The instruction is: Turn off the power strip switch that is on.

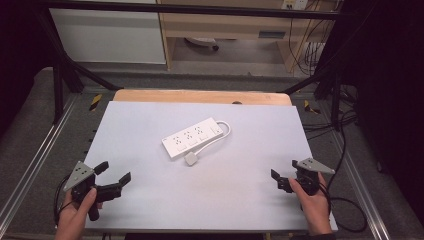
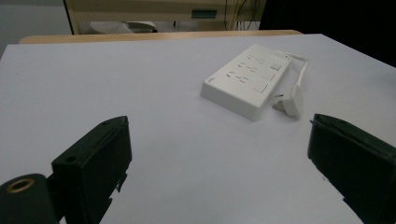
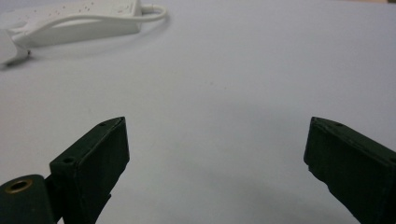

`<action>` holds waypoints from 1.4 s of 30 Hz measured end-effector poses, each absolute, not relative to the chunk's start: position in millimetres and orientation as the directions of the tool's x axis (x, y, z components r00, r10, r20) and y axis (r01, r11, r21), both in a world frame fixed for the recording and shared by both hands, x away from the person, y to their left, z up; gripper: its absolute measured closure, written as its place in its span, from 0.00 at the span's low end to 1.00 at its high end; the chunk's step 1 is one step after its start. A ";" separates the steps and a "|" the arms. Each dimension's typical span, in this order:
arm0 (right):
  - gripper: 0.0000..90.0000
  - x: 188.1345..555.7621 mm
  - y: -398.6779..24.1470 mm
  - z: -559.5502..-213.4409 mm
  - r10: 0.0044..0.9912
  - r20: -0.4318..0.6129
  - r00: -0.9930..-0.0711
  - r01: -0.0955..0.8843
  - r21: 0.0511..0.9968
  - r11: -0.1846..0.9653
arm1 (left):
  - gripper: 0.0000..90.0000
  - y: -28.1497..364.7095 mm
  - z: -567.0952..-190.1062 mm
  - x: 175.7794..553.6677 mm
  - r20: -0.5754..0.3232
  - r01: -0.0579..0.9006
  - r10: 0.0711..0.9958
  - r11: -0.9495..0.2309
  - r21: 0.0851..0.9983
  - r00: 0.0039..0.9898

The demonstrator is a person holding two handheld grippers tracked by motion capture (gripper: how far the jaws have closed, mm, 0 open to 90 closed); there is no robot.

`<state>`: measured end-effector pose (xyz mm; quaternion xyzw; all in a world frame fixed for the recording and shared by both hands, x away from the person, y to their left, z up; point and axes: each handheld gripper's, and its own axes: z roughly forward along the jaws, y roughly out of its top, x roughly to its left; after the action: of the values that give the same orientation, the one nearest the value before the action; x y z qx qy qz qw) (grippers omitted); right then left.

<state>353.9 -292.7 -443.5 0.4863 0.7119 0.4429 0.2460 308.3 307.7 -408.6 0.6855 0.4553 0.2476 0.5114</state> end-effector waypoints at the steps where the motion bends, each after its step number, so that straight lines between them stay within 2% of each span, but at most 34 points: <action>1: 0.09 353.6 -291.8 -442.9 0.911 0.072 -0.405 0.465 0.874 0.138 | 0.07 307.5 -408.6 308.3 -0.129 0.367 0.878 -0.057 0.928 0.462; 20: 0.07 347.1 -282.4 -430.8 0.885 0.050 -0.464 0.364 0.921 0.138 | 0.07 308.5 -406.6 308.1 -0.135 0.359 0.874 -0.047 0.932 0.466; 42: 0.05 350.8 -270.5 -427.2 0.865 0.057 -0.498 0.363 0.920 0.149 | 0.07 309.1 -407.4 308.2 -0.134 0.363 0.877 -0.049 0.930 0.461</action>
<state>350.8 -270.5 -427.2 0.4307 0.7133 0.4900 0.2562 308.2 309.1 -407.4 0.6803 0.4559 0.2485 0.5173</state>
